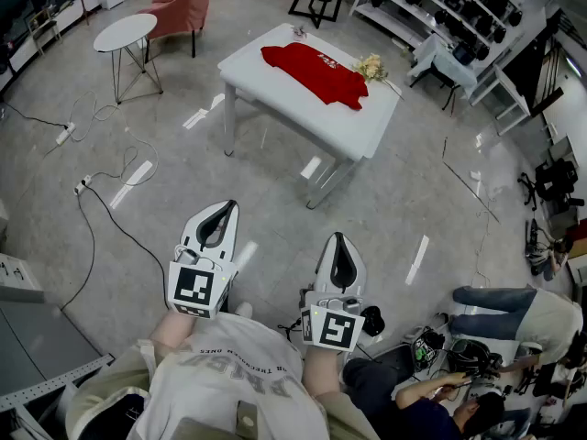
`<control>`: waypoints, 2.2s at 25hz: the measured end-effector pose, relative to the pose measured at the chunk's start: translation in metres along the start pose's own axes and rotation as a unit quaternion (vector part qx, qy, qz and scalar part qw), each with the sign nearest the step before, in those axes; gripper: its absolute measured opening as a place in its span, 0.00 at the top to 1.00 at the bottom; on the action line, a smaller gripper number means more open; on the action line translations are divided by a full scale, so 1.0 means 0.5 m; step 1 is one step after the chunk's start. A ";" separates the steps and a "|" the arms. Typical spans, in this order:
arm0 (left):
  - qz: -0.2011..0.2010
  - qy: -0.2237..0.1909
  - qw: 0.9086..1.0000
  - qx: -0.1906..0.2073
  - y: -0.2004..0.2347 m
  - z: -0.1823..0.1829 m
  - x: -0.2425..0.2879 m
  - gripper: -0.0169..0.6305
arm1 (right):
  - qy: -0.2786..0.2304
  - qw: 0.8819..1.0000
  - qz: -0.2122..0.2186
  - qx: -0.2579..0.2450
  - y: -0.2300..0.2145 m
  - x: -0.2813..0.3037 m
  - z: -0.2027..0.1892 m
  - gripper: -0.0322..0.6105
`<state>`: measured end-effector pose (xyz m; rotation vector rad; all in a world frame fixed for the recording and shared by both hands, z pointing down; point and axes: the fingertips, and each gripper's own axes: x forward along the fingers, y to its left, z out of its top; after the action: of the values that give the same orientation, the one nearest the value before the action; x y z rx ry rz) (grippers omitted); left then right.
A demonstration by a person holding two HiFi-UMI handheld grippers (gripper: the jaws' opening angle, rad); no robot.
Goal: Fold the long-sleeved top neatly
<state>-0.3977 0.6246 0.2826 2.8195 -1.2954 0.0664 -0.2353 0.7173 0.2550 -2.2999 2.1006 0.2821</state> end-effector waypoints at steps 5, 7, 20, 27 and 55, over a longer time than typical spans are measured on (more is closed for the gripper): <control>-0.001 0.002 1.000 0.001 0.006 -0.007 0.013 0.95 | -0.001 1.000 -0.002 -0.002 -0.002 0.012 -0.009 0.95; -0.001 0.002 1.000 0.001 0.006 -0.009 0.012 0.95 | -0.001 1.000 -0.003 0.000 -0.004 0.010 -0.011 0.95; -0.009 0.014 1.000 0.003 0.042 -0.011 0.056 0.95 | 0.014 1.000 -0.010 -0.002 0.007 0.055 -0.028 0.95; -0.030 0.020 0.999 0.024 0.126 -0.010 0.143 0.95 | 0.001 0.999 -0.023 0.045 0.010 0.147 -0.040 0.95; -0.103 0.083 0.991 0.001 0.341 -0.070 0.502 0.49 | 0.050 0.996 0.032 0.066 -0.016 0.547 -0.170 0.40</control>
<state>-0.3646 0.3252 0.3340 2.8598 -0.9663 0.2897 -0.1945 0.4373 0.2987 -2.2192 2.1699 0.0269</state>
